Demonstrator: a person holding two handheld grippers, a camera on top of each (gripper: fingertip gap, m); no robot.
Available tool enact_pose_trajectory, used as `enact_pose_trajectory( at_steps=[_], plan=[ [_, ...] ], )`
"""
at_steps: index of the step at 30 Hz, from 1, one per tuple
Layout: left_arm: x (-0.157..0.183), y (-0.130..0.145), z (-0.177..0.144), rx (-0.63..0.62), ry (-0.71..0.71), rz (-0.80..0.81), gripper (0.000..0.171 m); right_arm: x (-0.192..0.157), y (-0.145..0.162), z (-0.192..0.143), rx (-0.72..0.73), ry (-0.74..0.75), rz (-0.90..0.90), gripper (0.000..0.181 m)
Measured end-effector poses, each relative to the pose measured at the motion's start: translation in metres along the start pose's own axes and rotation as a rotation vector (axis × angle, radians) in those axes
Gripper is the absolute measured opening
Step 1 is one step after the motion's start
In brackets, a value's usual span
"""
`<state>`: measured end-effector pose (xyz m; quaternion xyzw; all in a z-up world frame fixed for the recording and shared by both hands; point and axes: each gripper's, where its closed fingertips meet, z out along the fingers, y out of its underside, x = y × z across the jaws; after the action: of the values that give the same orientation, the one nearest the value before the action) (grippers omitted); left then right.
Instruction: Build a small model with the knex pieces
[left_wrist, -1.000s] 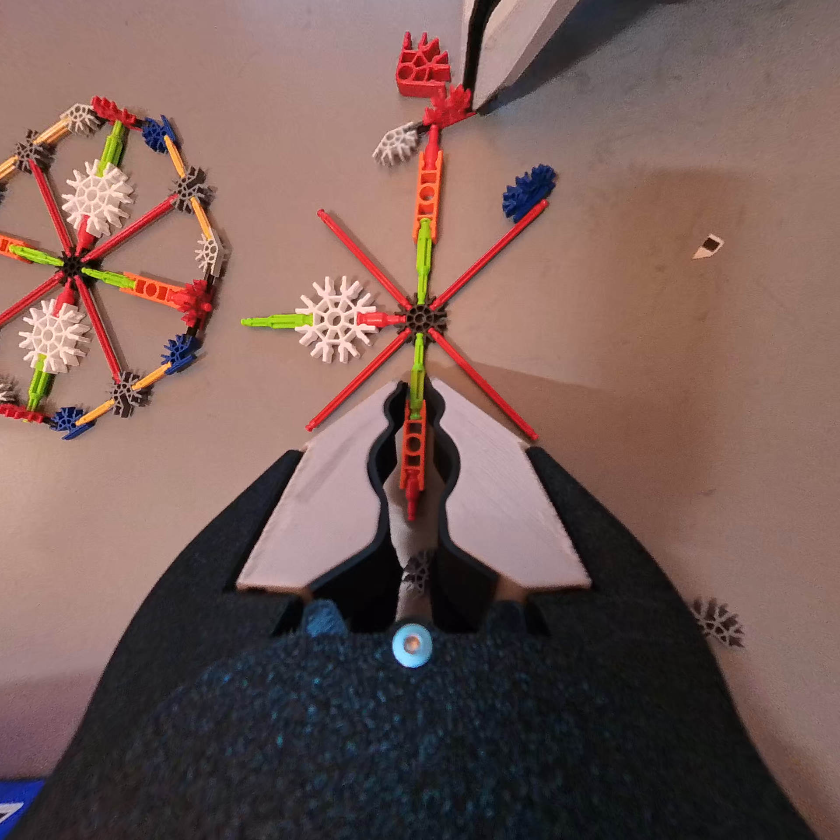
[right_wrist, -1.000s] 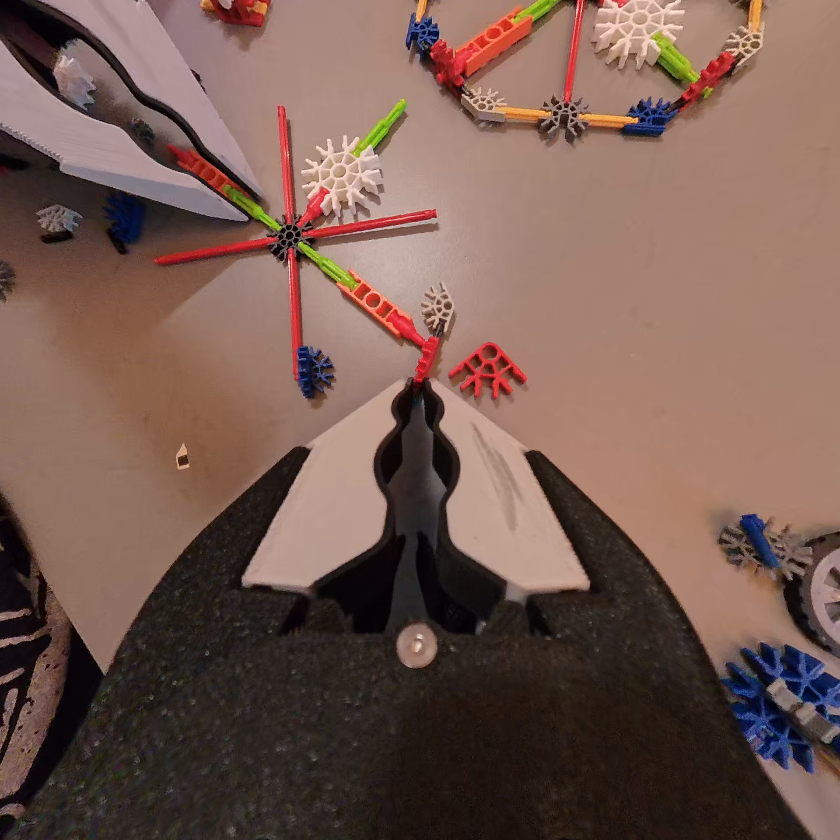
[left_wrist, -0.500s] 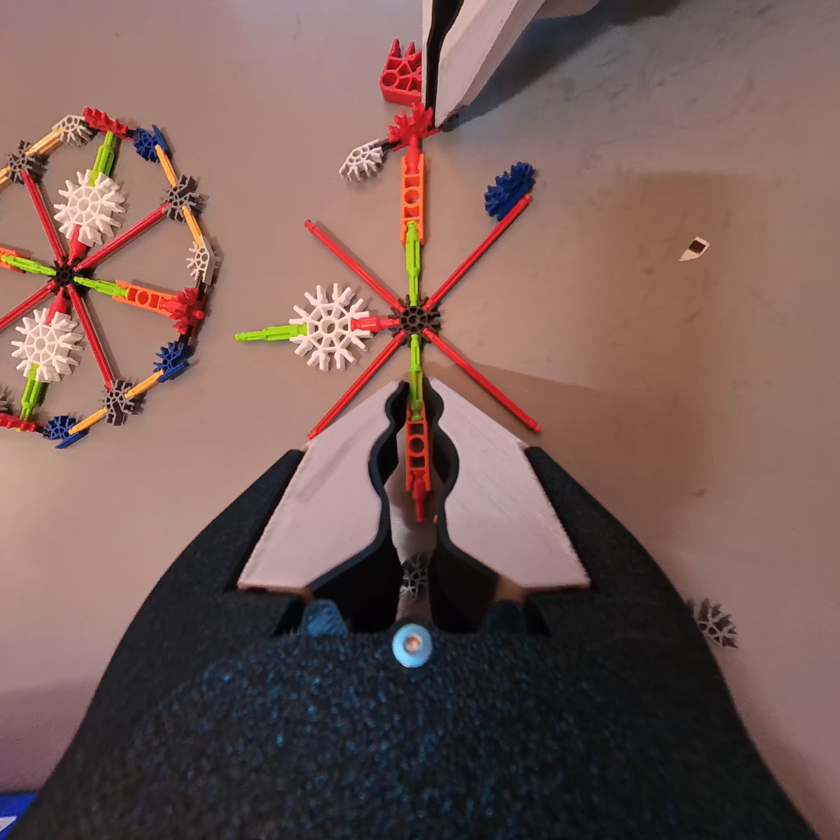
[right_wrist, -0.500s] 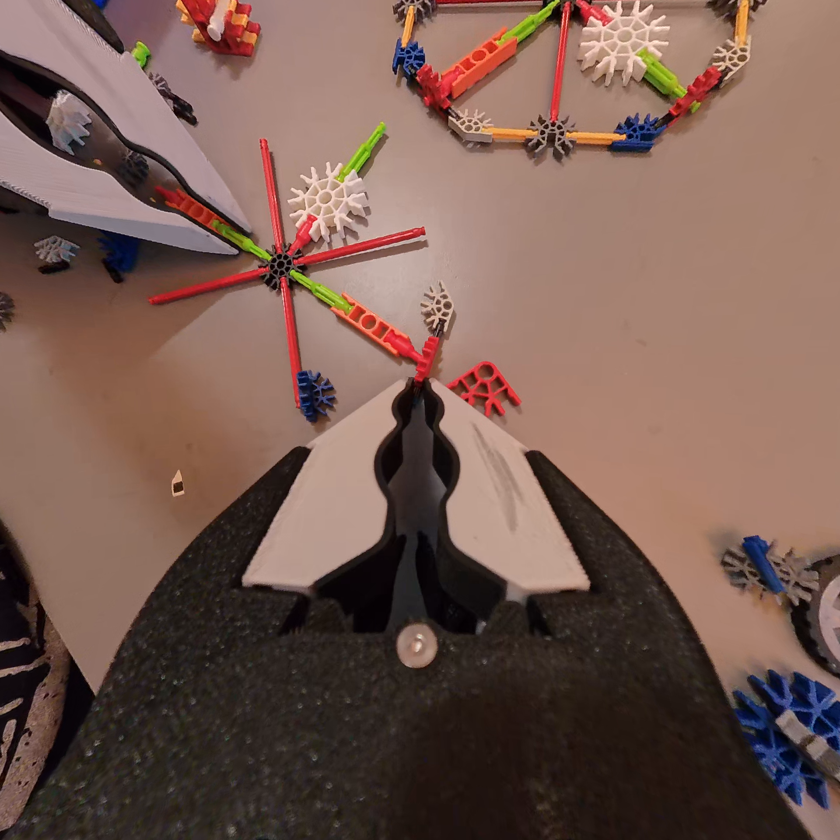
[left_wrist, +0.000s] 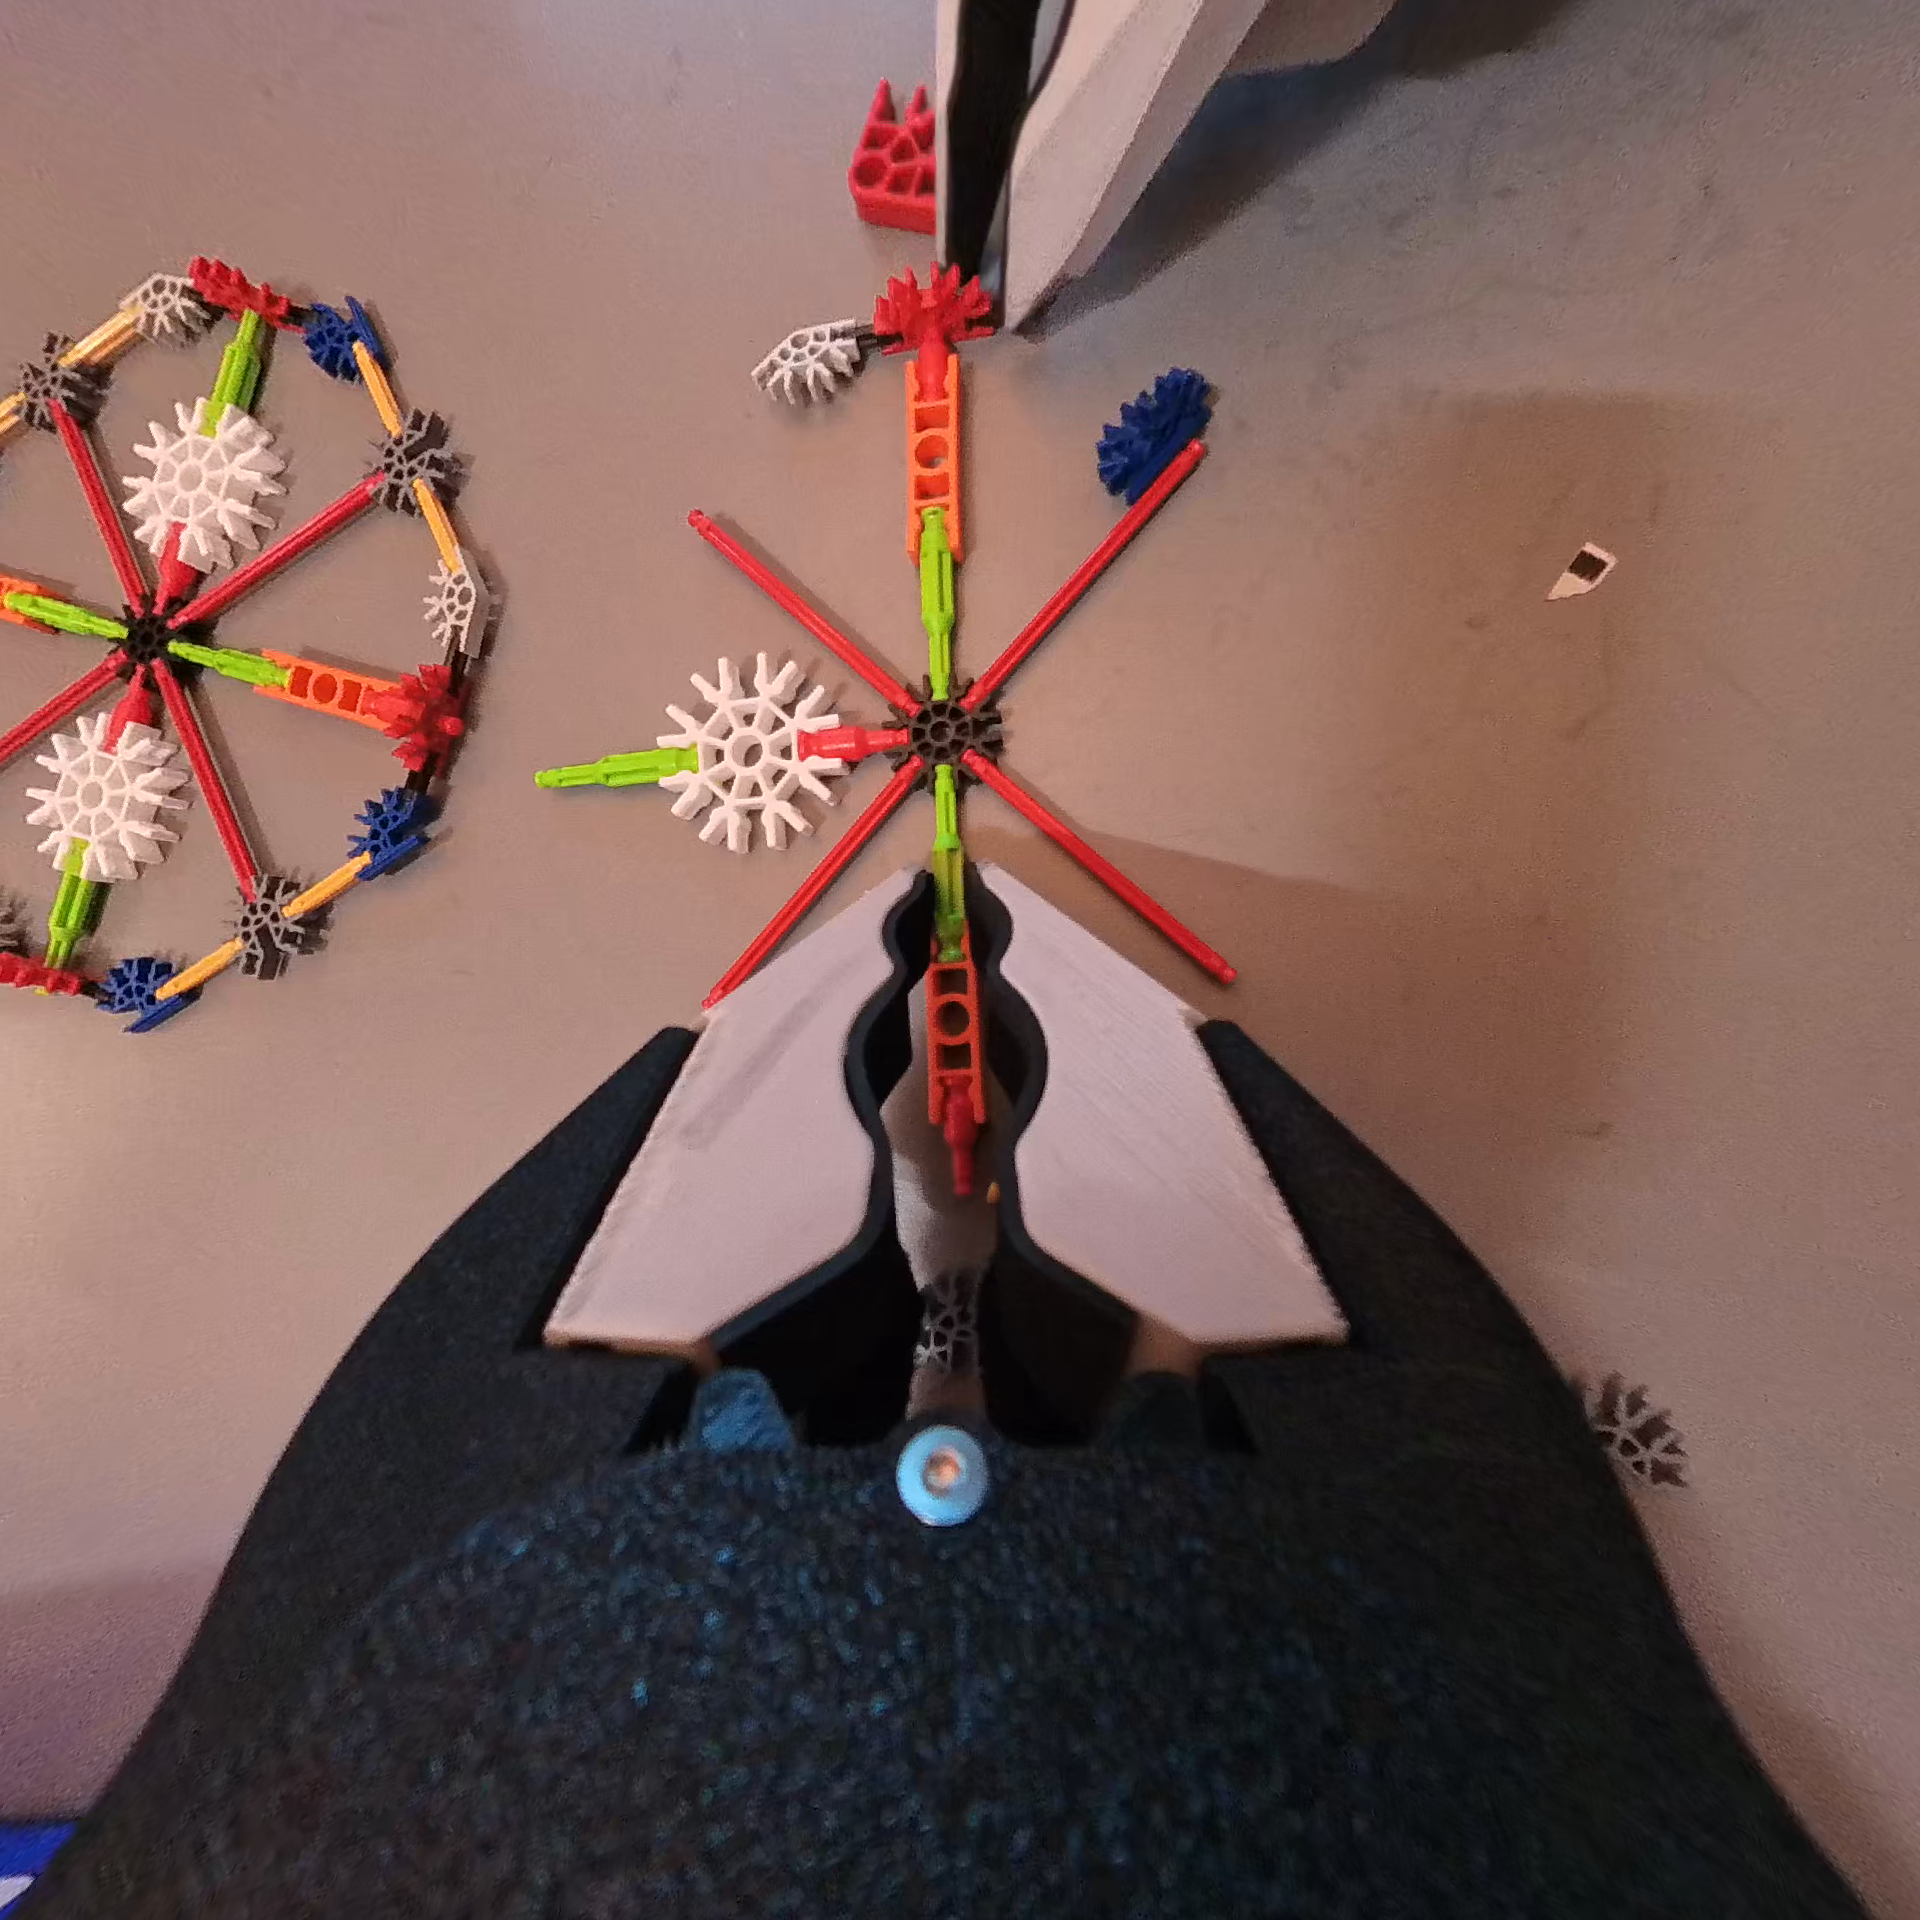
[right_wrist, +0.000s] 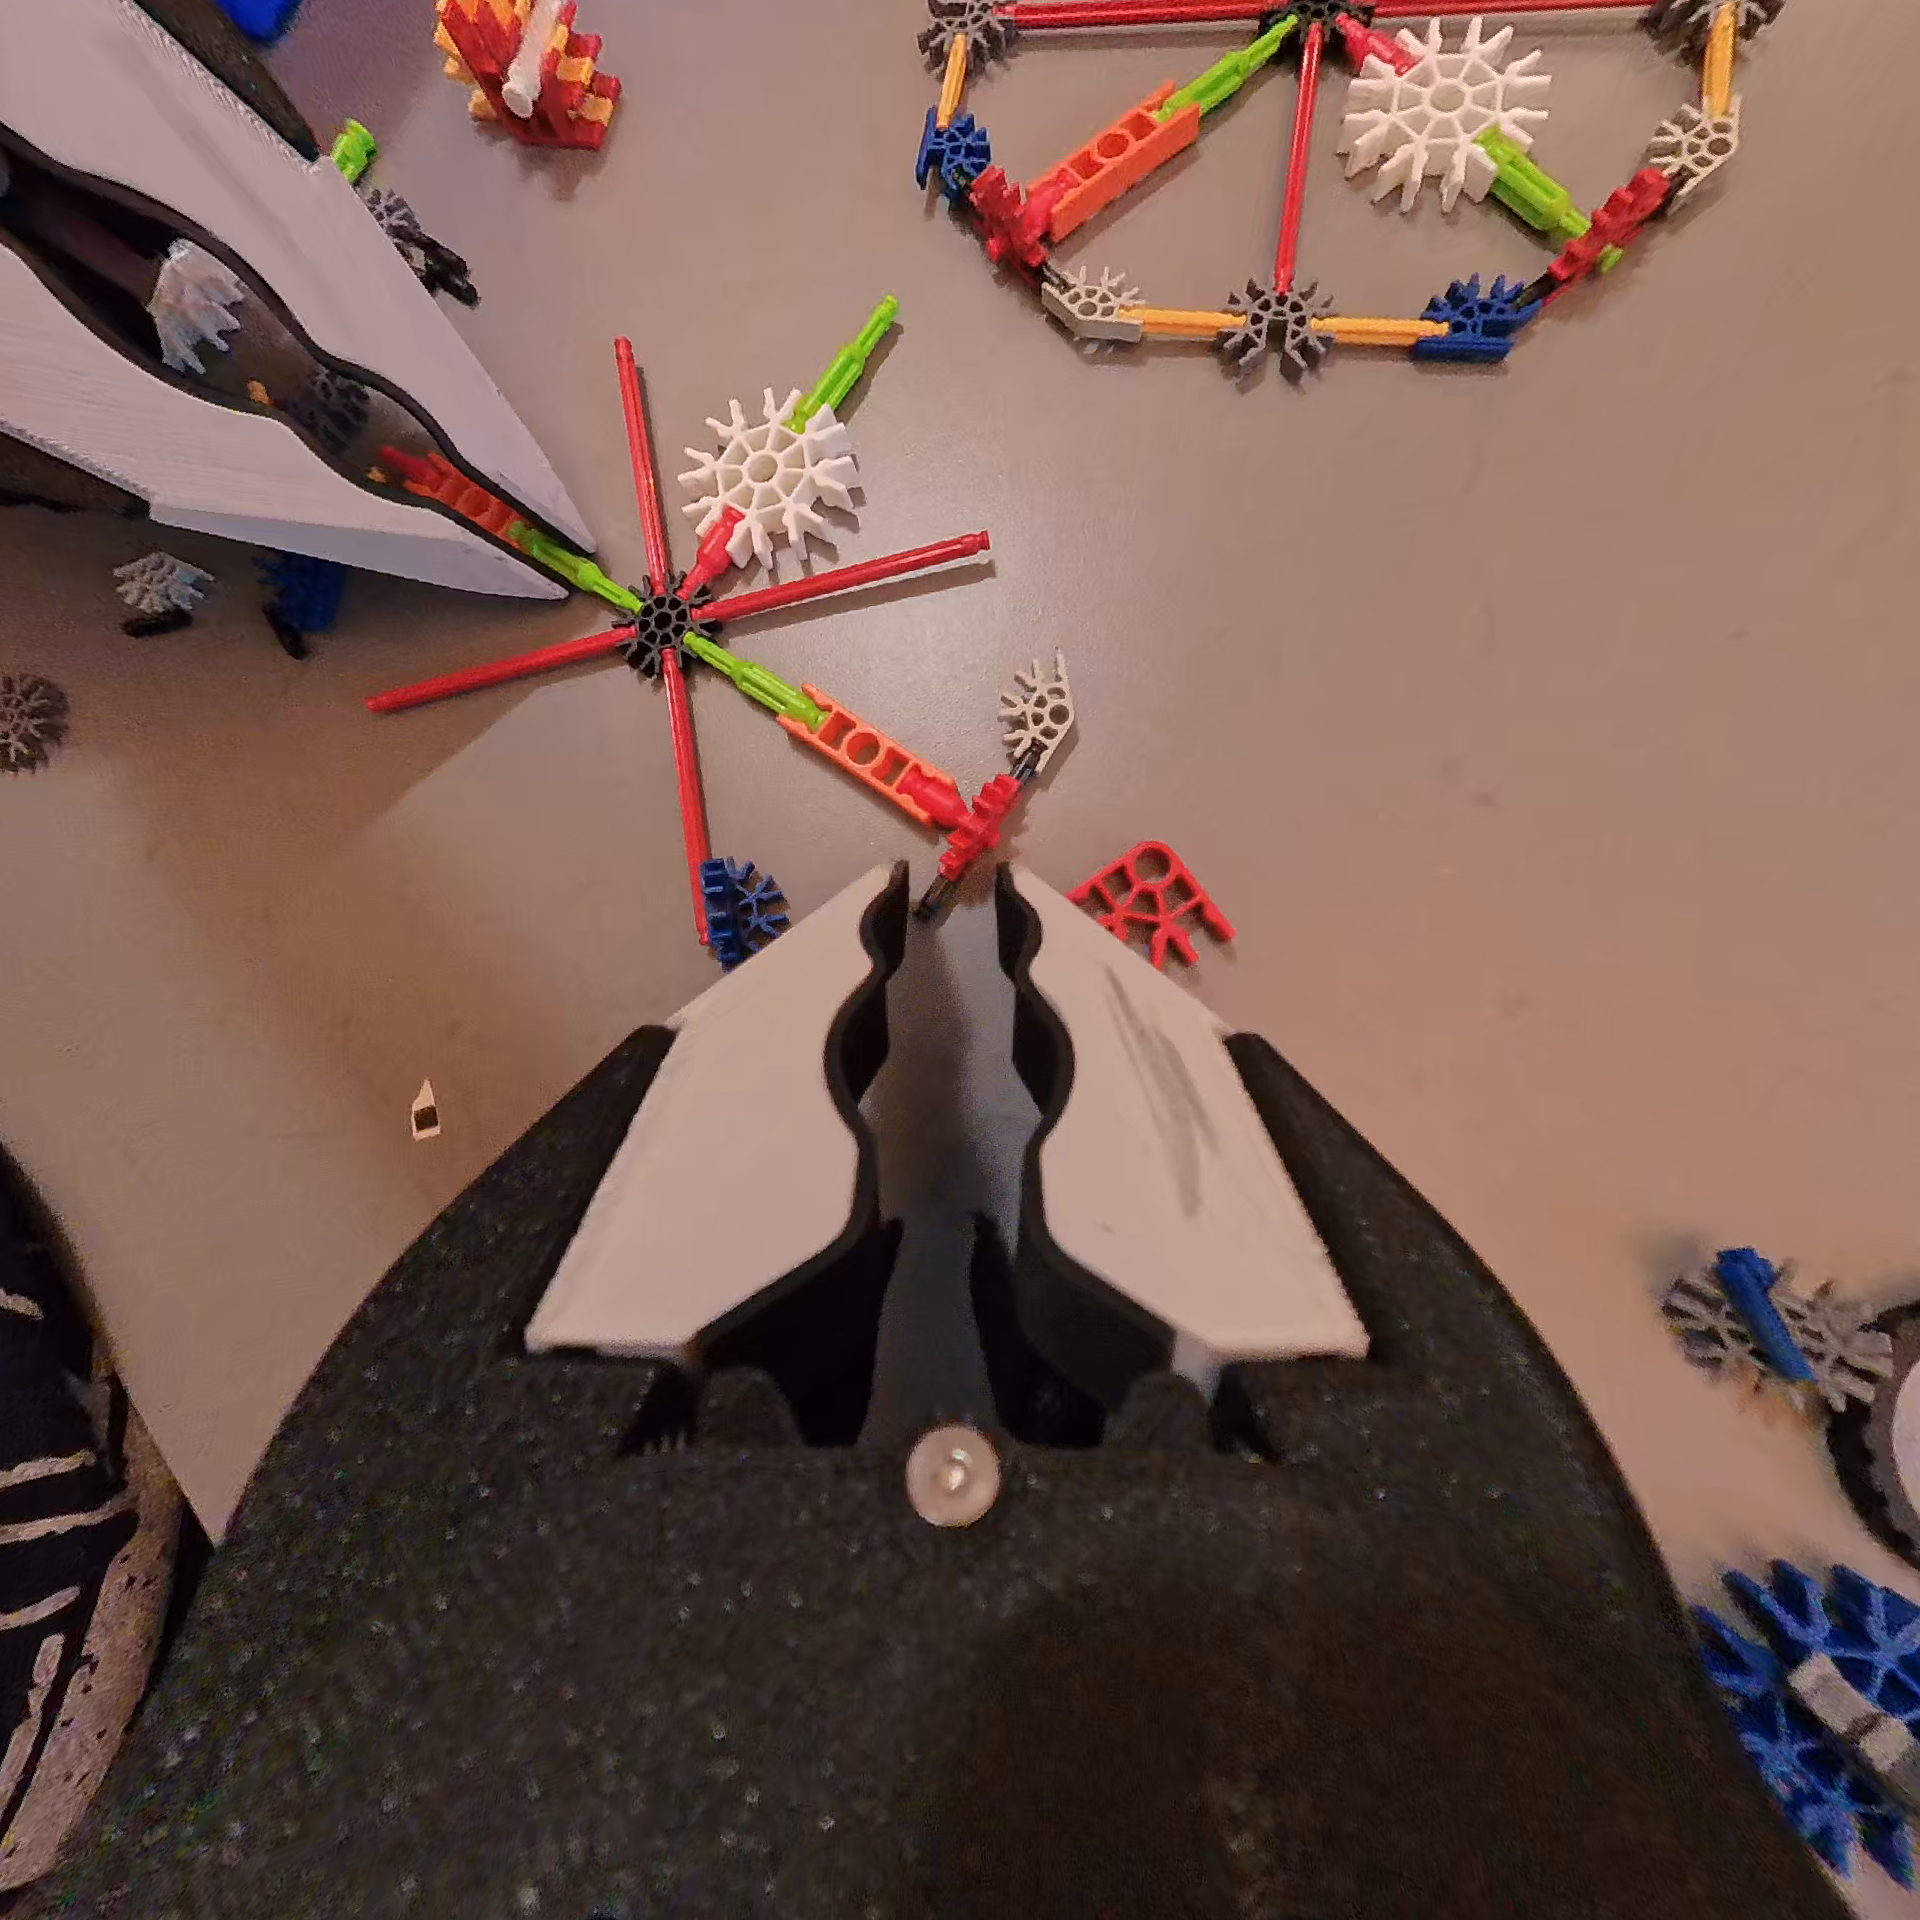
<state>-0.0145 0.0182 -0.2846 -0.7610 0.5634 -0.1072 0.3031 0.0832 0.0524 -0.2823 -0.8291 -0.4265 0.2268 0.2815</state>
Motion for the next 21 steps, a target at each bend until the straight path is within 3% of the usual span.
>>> enact_pose_trajectory(
  at_steps=[6,11,17,21],
  plan=[
    [0.0,0.0,0.0,0.001,-0.001,-0.002,0.006,-0.001,-0.004,-0.009,0.007,0.003,-0.03,0.021],
    [-0.003,0.0,-0.005,0.005,-0.01,-0.017,0.021,0.004,-0.011,-0.021,0.029,0.027,-0.048,0.021],
    [-0.006,-0.002,-0.025,0.036,-0.041,-0.05,0.037,0.006,-0.02,-0.03,0.055,0.048,-0.079,0.02],
    [-0.007,0.003,-0.047,0.044,-0.072,-0.064,0.036,0.0,-0.024,-0.031,0.066,0.039,-0.103,0.02]
  ],
)
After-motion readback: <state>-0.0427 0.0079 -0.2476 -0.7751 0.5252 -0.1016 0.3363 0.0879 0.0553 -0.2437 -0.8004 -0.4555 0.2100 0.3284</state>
